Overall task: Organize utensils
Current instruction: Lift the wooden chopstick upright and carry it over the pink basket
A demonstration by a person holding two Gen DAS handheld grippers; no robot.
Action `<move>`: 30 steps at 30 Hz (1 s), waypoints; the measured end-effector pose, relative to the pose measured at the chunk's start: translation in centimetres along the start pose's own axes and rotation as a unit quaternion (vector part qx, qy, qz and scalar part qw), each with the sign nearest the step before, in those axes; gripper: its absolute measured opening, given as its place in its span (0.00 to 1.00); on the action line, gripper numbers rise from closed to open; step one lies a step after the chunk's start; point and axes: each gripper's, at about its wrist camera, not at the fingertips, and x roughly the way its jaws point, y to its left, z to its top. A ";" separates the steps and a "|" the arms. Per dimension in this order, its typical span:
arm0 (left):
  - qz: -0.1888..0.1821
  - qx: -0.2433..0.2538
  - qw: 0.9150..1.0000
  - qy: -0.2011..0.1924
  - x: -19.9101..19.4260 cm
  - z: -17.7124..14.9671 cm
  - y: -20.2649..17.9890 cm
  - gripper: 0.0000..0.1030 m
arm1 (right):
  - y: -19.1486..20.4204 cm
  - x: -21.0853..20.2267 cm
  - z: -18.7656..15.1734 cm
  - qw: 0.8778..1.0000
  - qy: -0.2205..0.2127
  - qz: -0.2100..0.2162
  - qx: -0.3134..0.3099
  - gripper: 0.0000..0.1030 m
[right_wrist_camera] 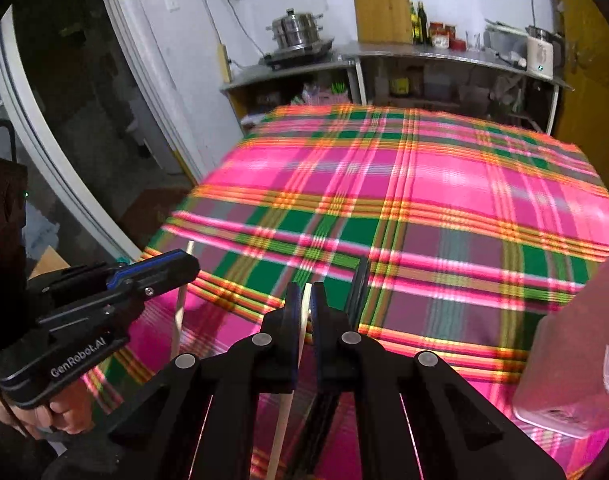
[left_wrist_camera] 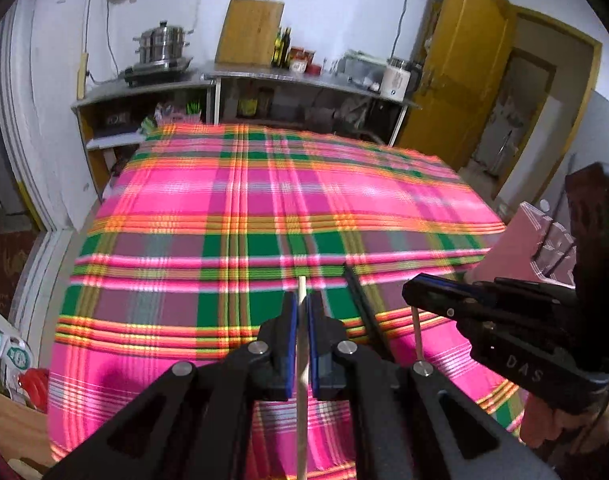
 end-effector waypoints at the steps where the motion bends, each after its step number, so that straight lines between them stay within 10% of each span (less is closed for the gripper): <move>1: -0.002 0.002 1.000 -0.005 -0.7 0.2 -0.2 0.05 | 0.1 -0.7 0.1 1.000 -0.007 0.001 0.000 0.05; 30: -0.083 0.045 0.994 -0.052 -8.5 1.9 -10.1 0.05 | -3.0 -17.3 -2.9 0.989 -0.143 -0.040 0.021 0.03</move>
